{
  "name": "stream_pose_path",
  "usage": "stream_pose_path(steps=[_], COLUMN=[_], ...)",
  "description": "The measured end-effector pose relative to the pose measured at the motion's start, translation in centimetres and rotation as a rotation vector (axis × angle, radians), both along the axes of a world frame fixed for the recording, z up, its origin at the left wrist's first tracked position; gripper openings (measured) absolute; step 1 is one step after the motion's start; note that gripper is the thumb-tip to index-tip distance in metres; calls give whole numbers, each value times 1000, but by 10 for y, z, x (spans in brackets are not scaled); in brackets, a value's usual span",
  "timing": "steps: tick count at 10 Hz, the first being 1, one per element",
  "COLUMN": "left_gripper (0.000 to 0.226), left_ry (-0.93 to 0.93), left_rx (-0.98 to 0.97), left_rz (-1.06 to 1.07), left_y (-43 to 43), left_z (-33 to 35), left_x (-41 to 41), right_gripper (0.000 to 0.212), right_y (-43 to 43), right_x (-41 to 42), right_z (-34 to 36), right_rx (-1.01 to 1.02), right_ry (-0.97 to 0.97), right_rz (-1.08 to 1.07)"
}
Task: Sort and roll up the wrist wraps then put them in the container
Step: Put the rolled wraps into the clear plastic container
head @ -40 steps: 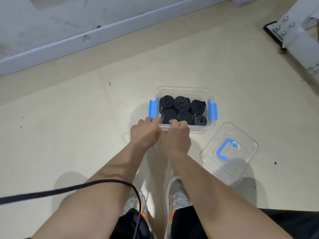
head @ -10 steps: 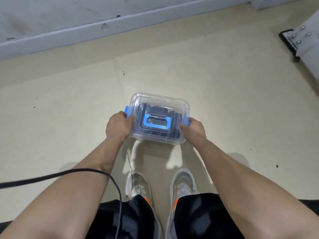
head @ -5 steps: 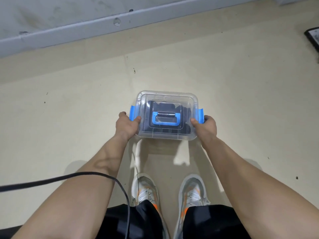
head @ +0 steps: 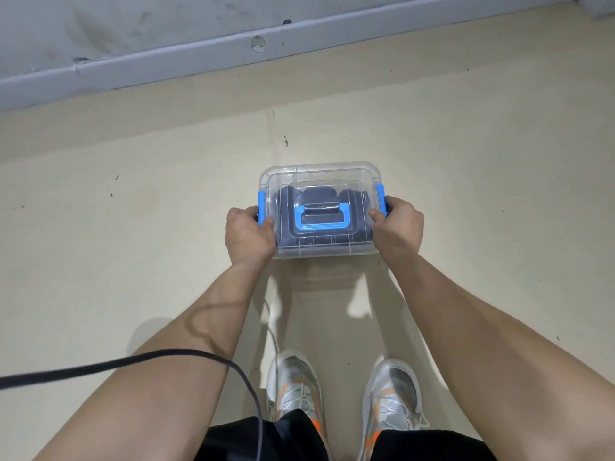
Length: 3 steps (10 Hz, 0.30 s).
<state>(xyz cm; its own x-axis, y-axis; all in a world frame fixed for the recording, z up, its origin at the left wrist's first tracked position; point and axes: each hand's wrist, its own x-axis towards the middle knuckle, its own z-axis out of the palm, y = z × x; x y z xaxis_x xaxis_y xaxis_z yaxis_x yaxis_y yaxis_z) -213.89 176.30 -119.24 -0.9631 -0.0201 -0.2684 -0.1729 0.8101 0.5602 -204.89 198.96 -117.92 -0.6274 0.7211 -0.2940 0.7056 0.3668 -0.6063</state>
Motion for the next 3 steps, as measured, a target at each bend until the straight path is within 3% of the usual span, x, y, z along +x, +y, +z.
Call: stream_pose_path(steps=[1, 3], left_gripper=[18, 27], left_ry=[17, -168], left_rx=[-109, -168], left_rz=[-33, -119], left_y=[5, 6], left_z=[8, 29], left_x=[6, -9], right_gripper=[15, 27], right_y=[-4, -9], right_x=[-2, -6], right_z=[3, 35], right_rx=[80, 163], right_ry=[-77, -274], right_rz=[51, 219])
